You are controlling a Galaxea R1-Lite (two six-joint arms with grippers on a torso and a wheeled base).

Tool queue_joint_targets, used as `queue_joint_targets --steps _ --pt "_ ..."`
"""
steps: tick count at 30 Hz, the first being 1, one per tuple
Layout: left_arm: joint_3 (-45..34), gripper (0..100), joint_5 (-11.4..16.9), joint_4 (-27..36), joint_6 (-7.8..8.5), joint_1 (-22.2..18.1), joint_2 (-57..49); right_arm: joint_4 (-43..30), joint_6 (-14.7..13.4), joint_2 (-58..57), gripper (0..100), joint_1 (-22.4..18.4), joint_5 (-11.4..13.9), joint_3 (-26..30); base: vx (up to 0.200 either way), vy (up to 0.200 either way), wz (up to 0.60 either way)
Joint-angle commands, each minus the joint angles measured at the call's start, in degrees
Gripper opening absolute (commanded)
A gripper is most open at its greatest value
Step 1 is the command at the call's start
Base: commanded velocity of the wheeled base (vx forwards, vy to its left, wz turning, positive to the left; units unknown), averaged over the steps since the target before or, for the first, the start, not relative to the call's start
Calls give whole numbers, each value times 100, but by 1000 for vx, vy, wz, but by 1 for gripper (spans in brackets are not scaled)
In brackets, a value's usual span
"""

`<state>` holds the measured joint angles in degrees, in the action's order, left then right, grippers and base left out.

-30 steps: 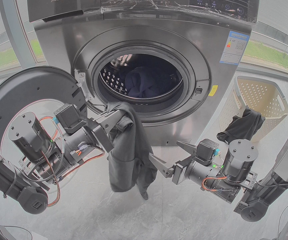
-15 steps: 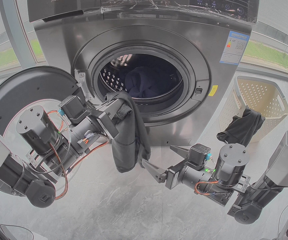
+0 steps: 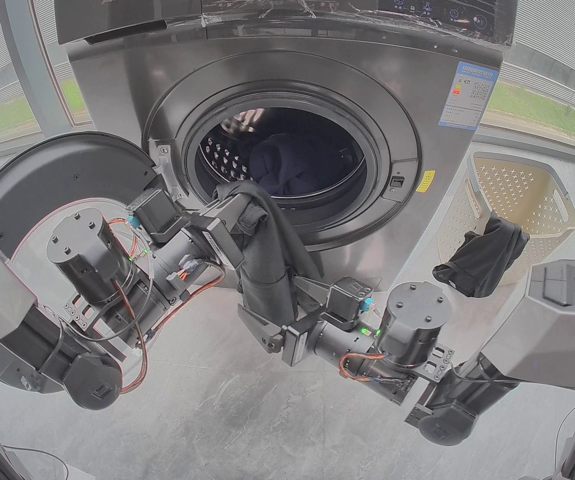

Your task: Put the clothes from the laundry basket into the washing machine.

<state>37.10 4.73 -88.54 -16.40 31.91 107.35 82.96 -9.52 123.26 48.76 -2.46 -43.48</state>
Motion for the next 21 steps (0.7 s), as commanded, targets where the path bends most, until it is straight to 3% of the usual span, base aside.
queue_joint_targets --steps 1,13,16,17,21 --pt "26 0 -7 -5 -13 -1 5 -16 3 594 100 -139 0 -582 0 0 0" --pt "-1 0 2 -5 -21 43 -21 -43 3 1069 100 -271 -70 -1584 0 0 0" --pt "-9 0 2 -5 -21 34 -12 1 3 1077 100 -306 -79 -1619 0 0 0" --pt "-1 0 2 -5 -21 17 5 10 3 1060 0 -324 -79 -1611 0 0 0" --pt "-9 0 -7 -5 -21 -19 40 107 3 787 0 -350 -79 -1321 0 0 0"
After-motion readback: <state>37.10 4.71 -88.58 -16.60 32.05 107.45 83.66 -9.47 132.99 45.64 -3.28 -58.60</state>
